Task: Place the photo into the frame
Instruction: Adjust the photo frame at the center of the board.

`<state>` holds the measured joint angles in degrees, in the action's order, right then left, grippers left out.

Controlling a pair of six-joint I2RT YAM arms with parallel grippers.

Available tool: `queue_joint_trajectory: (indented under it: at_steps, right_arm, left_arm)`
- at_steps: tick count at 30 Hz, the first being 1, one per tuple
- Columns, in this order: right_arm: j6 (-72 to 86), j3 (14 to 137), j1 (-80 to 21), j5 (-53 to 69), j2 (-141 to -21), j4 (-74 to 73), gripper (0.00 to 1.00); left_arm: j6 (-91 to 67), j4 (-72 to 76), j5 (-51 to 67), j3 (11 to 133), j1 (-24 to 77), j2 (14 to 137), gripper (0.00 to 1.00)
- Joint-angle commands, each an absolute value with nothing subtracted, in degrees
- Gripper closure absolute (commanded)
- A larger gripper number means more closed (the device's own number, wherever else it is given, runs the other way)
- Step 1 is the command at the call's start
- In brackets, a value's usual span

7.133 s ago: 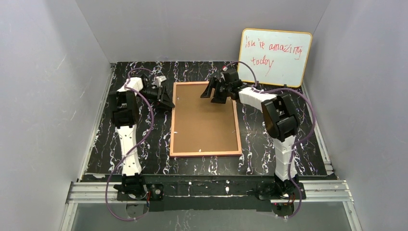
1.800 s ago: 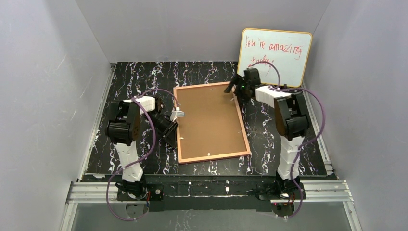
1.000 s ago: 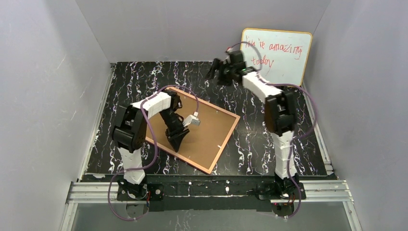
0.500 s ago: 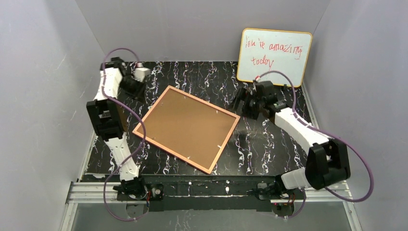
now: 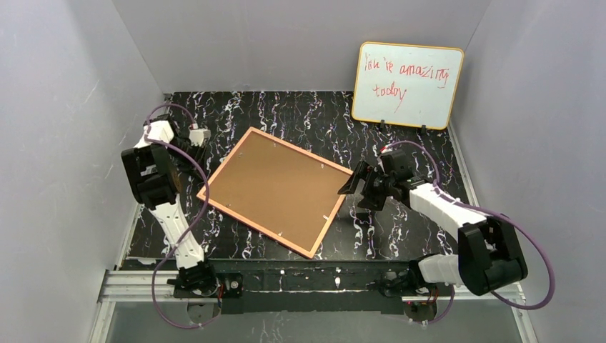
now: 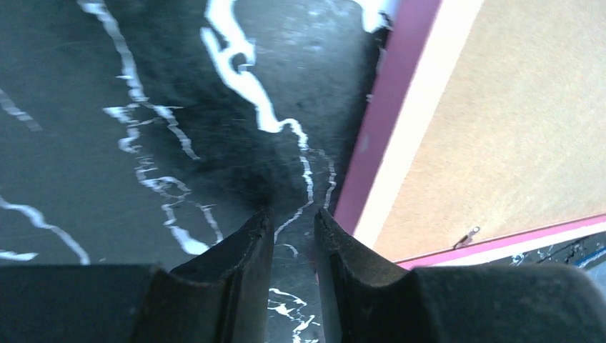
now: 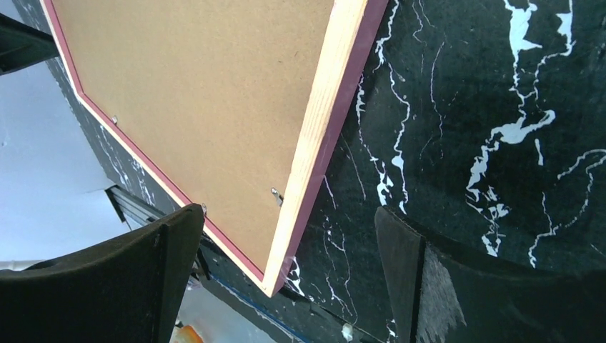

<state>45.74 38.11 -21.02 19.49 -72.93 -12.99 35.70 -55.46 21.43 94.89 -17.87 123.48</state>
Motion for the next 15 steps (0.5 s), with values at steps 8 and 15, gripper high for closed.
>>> queue_joint_trajectory:
  at_steps: [8, 15]
  right_arm:
    - [44.45, 43.42, -20.55, 19.79, -80.99, -8.15, 0.01]
    - [38.04, 52.30, -16.86, 12.47, -81.44, -15.16, 0.01]
  left_arm:
    - [43.87, -60.73, 26.83, 80.97, -9.18, 116.07, 0.74]
    - [45.99, -62.49, 29.98, 71.24, -2.89, 109.69, 0.74]
